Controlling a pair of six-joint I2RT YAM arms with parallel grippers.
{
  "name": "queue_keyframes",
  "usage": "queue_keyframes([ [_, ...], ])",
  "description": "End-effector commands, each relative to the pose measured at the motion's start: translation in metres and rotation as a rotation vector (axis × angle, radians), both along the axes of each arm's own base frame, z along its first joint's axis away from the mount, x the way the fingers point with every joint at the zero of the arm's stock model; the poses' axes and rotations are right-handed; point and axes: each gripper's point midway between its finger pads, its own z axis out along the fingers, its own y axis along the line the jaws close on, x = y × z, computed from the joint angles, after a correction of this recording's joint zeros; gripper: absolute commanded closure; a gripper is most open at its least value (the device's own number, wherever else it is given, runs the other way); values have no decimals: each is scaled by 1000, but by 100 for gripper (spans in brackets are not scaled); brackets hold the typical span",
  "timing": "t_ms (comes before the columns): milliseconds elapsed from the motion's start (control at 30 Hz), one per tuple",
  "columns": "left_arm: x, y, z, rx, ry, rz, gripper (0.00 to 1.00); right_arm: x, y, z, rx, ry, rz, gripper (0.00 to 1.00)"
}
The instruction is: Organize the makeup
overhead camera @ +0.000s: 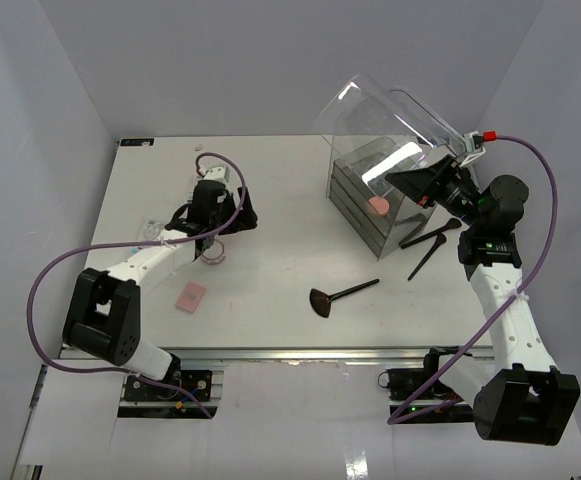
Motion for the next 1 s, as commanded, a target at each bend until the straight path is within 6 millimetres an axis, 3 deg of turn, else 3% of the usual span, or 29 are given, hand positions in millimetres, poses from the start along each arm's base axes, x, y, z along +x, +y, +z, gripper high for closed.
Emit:
queue_keyframes([
  [0,-1,39,-36,35,203,132,2,-18,4,25,-6,-122,34,84],
  [133,20,56,-50,81,278,233,2,-19,4,26,-3,-126,35,84],
  [600,62,55,-73,99,374,365,2,-17,5,24,4,-120,40,84],
  [633,68,54,-66,91,357,365,2,-17,5,24,4,-122,40,84],
  [733,68,60,-83,122,412,418,2,-18,5,24,4,-122,42,84],
  [967,76,65,-89,146,419,463,2,-18,5,24,7,-122,41,84],
])
